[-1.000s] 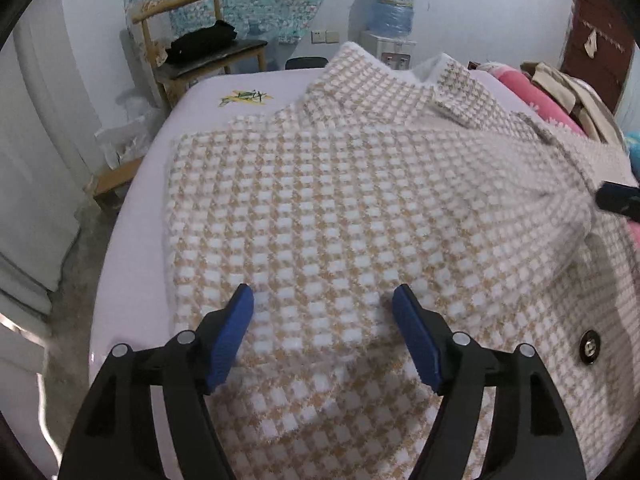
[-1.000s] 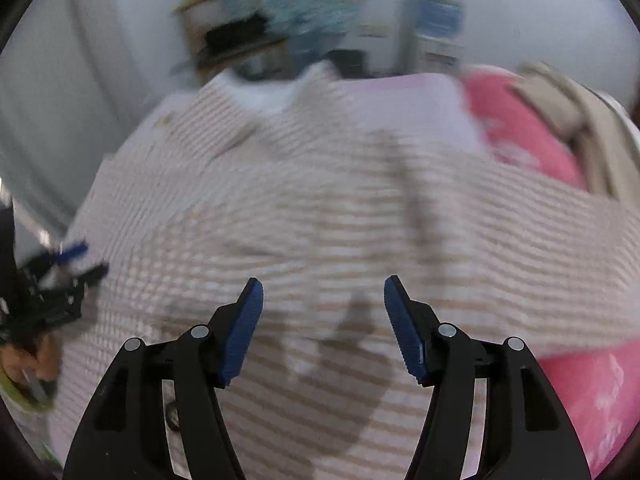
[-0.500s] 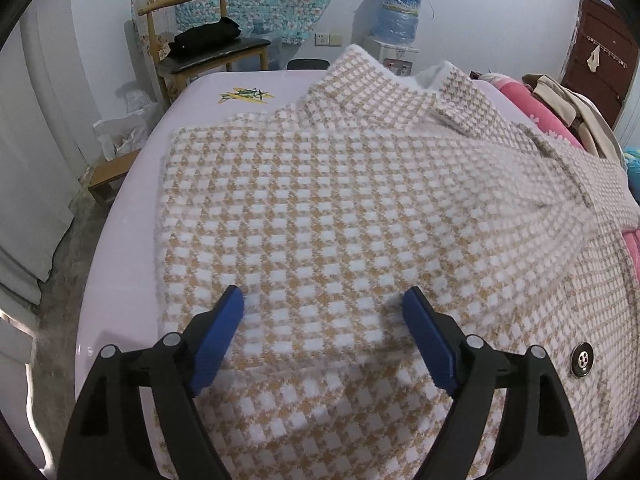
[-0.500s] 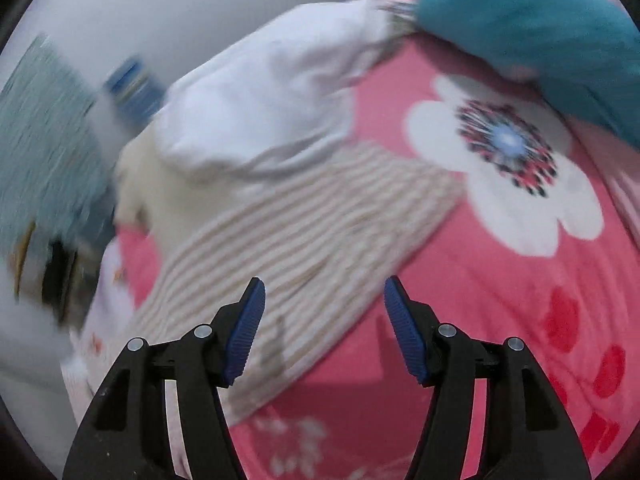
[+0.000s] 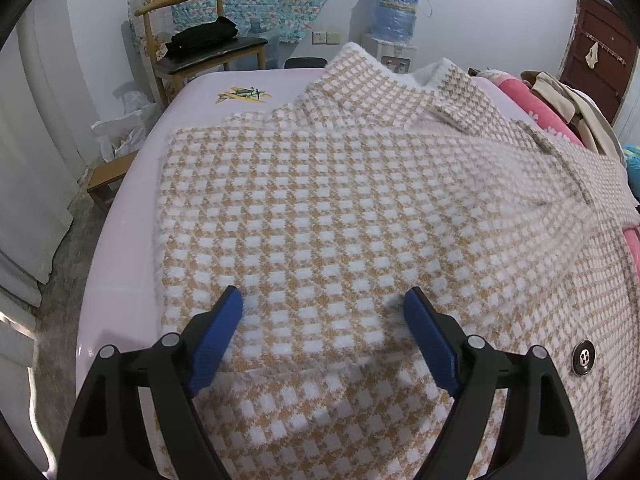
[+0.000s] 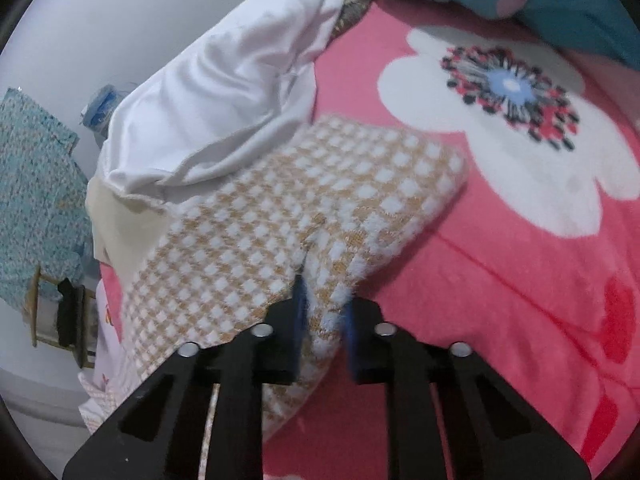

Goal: Fold large clothes
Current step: 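Grasp the sleeve with the right gripper, lift it and lay it over the coat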

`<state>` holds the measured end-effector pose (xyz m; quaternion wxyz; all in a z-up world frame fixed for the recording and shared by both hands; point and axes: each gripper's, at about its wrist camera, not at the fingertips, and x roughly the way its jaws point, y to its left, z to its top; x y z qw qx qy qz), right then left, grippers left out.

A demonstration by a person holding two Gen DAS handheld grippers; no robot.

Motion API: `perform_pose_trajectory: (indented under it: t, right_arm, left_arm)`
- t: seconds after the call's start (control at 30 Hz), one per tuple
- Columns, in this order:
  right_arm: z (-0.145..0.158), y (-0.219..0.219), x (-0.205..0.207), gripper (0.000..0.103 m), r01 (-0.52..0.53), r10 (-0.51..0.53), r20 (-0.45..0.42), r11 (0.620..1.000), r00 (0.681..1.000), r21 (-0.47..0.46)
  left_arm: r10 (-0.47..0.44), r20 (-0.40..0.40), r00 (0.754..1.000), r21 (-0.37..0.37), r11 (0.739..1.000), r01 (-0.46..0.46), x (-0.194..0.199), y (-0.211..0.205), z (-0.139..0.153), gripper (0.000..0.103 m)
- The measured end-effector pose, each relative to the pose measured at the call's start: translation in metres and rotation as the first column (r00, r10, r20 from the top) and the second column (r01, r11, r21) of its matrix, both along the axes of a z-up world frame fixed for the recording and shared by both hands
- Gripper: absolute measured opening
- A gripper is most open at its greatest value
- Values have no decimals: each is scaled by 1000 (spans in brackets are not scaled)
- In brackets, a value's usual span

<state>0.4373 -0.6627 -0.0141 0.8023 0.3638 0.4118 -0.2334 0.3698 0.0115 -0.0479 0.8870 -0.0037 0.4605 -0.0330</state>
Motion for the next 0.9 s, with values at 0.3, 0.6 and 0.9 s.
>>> perform_pose_trajectory:
  t: [0.3,0.6,0.9]
  right_arm:
    - [65,37,-23,7,-25,36,72,989,997,-148]
    - [164,112,-30,7,-135,200,140,916,970,-377]
    - [236,229,-21,7,-260,403,162,799,901,-542]
  left_arm:
    - [2,-1,1000,-3,1000,-2,1,1,1,81]
    - [17,-19,1000,-7,1000,-17,1,3,8,81]
    - [49,37,998,-84,995,-46,-30,37,36,78]
